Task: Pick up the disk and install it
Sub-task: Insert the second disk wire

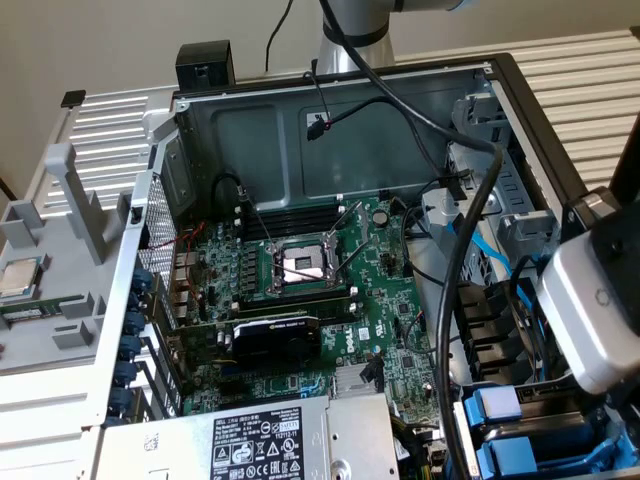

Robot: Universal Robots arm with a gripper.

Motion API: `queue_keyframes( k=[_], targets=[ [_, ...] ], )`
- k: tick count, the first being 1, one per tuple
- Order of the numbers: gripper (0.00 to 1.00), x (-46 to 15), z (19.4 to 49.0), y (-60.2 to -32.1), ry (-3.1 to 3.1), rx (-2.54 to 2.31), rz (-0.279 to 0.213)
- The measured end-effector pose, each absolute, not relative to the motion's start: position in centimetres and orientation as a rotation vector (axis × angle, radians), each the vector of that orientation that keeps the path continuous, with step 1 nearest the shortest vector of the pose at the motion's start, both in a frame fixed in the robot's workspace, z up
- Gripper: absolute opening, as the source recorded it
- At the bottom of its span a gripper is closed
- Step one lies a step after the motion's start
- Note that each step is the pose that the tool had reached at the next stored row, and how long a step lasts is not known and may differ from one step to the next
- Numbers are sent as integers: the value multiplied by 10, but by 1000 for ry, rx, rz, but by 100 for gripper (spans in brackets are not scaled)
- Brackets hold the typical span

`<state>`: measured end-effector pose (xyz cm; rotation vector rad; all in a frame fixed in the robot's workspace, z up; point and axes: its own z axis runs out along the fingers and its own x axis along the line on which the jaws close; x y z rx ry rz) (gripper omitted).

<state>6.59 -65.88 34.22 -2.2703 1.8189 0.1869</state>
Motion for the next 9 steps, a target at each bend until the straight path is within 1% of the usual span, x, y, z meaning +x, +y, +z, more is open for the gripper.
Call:
queue_keyframes(
  k=[9],
  targets=[
    [33,66,340,-656,1776,-2306,194]
  ],
)
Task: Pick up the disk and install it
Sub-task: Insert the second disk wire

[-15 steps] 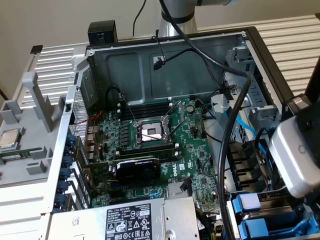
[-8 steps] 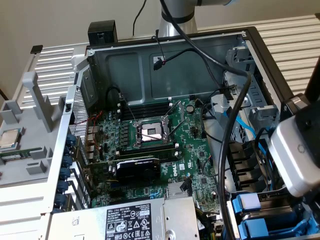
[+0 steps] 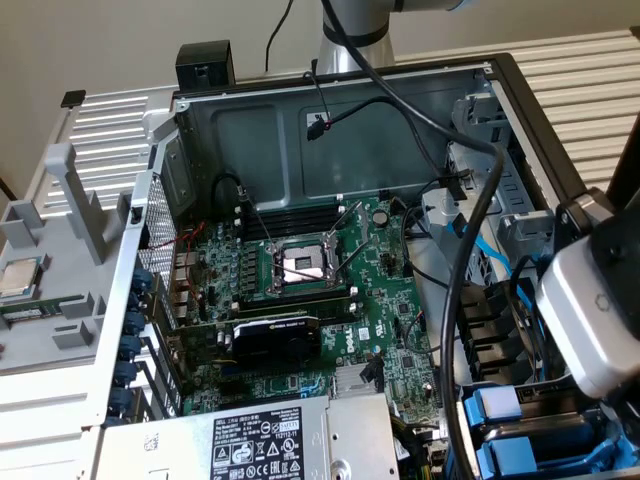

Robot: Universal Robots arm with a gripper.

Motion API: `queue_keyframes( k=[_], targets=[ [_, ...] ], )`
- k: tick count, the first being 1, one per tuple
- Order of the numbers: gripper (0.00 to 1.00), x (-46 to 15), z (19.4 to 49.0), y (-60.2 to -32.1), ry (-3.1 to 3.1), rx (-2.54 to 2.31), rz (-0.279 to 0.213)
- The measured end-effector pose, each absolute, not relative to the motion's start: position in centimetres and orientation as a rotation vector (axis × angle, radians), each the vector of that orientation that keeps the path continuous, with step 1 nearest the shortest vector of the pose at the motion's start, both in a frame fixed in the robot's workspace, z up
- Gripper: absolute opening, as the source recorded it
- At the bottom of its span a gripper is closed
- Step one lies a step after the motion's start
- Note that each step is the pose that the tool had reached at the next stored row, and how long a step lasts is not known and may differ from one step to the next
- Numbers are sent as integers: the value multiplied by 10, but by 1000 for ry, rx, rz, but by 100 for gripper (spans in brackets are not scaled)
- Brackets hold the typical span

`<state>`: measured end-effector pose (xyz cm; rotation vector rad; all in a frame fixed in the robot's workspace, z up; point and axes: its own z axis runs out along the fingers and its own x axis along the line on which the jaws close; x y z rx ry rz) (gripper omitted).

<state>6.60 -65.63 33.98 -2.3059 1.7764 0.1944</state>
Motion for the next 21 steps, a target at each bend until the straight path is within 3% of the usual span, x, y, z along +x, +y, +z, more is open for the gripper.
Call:
queue_keyframes(
  k=[21],
  targets=[
    [33,66,336,-656,1749,-2299,184]
  ],
)
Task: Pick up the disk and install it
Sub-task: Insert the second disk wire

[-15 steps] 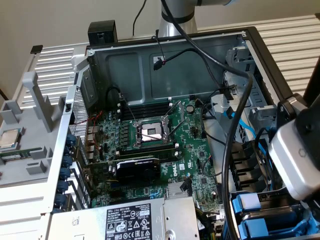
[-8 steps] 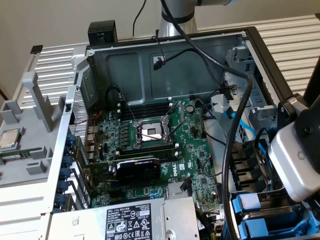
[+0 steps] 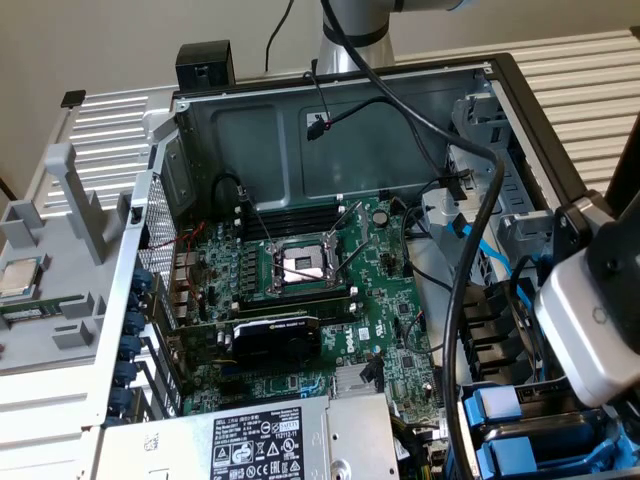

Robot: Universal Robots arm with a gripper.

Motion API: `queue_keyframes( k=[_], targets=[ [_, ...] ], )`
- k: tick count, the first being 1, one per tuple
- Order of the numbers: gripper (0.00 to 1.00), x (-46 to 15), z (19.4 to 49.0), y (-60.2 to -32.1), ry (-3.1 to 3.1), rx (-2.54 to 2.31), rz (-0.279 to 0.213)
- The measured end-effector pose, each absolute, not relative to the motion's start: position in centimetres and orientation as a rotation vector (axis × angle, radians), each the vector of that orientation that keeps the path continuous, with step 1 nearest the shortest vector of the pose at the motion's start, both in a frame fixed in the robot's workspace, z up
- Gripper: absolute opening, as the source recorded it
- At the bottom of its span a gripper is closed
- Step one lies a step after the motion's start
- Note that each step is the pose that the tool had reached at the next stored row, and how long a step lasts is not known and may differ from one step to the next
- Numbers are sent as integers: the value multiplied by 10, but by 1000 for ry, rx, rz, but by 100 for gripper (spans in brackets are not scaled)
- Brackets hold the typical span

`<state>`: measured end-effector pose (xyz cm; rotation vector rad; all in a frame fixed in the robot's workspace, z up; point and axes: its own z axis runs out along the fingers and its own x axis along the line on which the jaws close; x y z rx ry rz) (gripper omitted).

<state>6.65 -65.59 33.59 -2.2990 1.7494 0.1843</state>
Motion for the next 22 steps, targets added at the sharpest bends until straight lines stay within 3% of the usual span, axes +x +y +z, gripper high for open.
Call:
queue_keyframes(
  k=[6,7,22],
  targets=[
    [31,66,335,-656,1749,-2299,184],
    [24,66,335,-656,1749,-2299,184],
    [24,66,334,-655,1749,-2299,185]
  ],
)
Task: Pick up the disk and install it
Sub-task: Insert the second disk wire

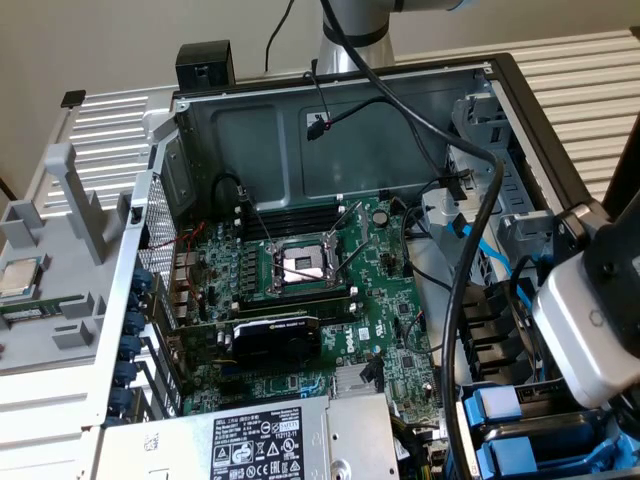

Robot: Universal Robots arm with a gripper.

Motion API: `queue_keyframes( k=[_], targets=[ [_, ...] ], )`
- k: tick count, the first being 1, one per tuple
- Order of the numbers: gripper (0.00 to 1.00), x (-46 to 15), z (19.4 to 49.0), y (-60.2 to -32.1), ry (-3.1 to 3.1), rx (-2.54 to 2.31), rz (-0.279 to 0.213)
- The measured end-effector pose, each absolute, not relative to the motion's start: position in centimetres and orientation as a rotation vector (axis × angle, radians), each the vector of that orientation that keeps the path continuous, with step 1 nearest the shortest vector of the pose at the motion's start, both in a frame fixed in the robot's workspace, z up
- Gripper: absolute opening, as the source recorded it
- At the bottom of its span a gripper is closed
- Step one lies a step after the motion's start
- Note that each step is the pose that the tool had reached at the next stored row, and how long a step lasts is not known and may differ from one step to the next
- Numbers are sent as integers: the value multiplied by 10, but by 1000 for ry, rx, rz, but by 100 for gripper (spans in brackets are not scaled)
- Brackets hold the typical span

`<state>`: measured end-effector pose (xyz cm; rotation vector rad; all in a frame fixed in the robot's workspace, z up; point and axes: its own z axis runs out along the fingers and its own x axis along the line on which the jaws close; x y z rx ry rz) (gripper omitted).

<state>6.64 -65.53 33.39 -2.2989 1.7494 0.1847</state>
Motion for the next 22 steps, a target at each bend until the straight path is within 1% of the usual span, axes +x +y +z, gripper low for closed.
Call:
queue_keyframes(
  k=[4,6,14,22],
  targets=[
    [24,66,334,-655,1749,-2299,185],
    [17,66,334,-655,1749,-2299,185],
    [17,66,336,-655,1749,-2299,185],
    [17,66,348,-654,1754,-2305,177]
  ],
)
